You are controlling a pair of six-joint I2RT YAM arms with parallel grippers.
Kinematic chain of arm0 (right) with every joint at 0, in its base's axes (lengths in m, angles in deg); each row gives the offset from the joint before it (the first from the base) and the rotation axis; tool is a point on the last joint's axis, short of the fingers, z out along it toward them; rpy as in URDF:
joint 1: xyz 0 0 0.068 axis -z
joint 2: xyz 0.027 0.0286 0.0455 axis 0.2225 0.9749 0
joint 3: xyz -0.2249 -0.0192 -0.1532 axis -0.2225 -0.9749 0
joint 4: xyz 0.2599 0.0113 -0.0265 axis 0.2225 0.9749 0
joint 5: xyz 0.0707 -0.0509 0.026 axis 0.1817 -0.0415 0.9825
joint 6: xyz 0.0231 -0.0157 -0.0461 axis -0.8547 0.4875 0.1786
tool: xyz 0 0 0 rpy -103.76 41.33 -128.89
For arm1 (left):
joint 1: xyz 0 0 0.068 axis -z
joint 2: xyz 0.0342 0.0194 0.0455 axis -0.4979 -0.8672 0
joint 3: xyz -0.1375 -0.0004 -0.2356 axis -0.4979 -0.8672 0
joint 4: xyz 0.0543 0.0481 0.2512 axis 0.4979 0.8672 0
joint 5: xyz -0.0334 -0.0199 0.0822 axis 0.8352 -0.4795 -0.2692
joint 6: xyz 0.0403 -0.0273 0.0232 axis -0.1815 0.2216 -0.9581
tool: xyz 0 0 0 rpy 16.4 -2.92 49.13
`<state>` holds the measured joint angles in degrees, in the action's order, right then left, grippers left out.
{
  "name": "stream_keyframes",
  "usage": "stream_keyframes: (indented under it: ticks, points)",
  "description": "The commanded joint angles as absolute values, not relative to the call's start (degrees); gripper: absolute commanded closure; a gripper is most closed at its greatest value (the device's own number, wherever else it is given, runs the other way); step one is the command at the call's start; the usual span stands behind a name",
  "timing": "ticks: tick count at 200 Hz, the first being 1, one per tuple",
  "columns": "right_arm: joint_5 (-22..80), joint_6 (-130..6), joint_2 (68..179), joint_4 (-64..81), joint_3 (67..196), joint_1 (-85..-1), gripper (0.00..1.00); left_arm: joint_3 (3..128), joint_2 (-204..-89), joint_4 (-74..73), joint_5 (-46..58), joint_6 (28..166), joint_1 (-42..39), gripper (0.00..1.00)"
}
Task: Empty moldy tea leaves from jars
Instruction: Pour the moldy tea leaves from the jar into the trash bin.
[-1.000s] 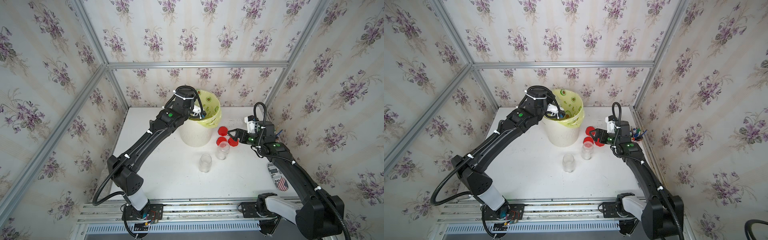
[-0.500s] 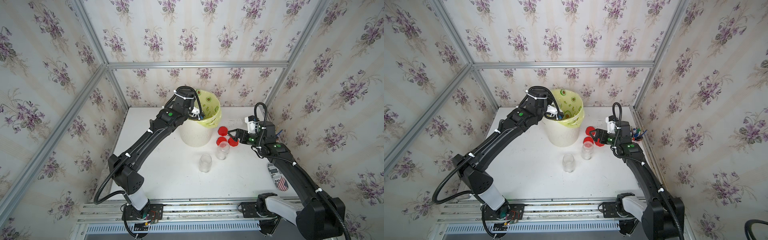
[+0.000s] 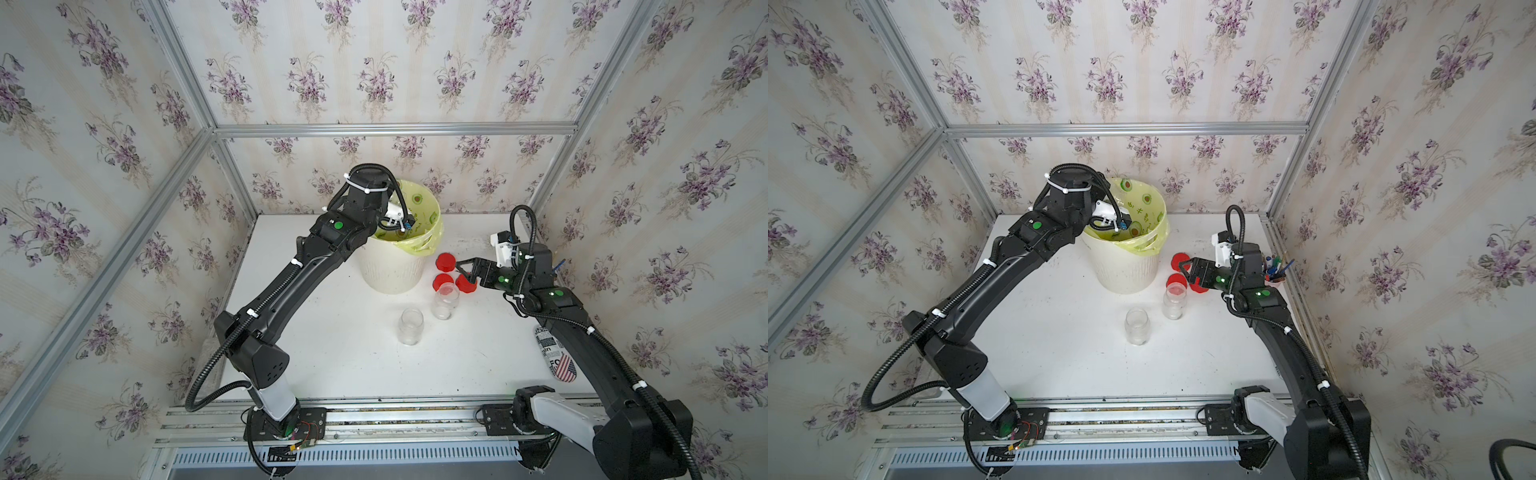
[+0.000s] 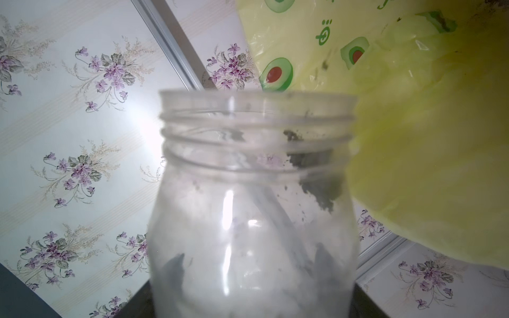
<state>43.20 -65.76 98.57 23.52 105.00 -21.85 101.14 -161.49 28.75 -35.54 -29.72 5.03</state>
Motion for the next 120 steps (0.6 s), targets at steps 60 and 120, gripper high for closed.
stream_keyframes:
  ticks: [60, 120]
  points:
    - [43.5, -66.0, 97.7, 22.7, 105.0, -21.9, 0.08, 100.4, -162.0, 29.0, -35.1, -32.2, 5.2, 0.27]
    - [43.6, -65.5, 98.1, 23.1, 105.8, -21.9, 0.08, 100.2, -162.2, 27.6, -36.6, -33.2, 5.6, 0.27]
